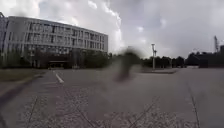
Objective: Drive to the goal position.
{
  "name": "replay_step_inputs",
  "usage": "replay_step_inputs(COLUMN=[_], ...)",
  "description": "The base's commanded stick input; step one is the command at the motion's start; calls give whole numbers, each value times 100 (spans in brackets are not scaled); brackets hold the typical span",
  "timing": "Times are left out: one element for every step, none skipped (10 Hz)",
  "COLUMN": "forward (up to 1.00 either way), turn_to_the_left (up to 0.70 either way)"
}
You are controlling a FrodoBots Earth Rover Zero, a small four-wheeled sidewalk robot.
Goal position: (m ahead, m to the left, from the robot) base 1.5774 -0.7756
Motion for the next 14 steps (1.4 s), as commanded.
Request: replay_step_inputs(forward=[70, 70, 70, 70, 70, 70, 70, 70, 70, 70, 70, 70, 70, 70], turn_to_the_left=[25, 35, 35, 35, 34, 30, 12, 6, 0, 0, 0, 0, 0, 0])
